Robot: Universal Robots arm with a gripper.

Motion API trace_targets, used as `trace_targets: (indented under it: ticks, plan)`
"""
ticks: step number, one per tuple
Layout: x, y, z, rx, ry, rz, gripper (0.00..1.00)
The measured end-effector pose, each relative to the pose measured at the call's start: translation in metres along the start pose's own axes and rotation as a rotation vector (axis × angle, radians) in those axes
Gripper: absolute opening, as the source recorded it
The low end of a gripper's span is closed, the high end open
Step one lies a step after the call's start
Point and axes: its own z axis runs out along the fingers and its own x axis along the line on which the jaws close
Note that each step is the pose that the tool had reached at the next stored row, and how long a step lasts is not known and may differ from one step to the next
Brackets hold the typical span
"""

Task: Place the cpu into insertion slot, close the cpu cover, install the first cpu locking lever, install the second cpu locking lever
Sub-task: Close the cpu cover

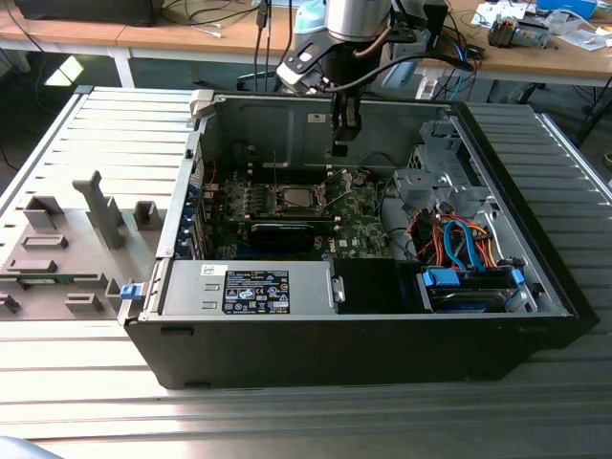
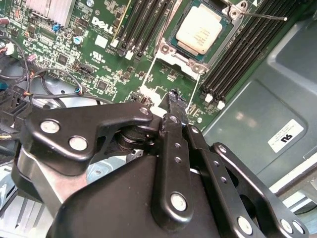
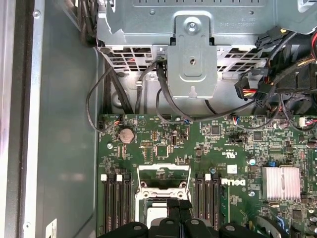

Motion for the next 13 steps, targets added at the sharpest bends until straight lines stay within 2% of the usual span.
trace_targets:
  ticks: [13]
  plan:
    - [0.0000,0.0055,0.0007,0.0001,0.0000,0.000,0.11]
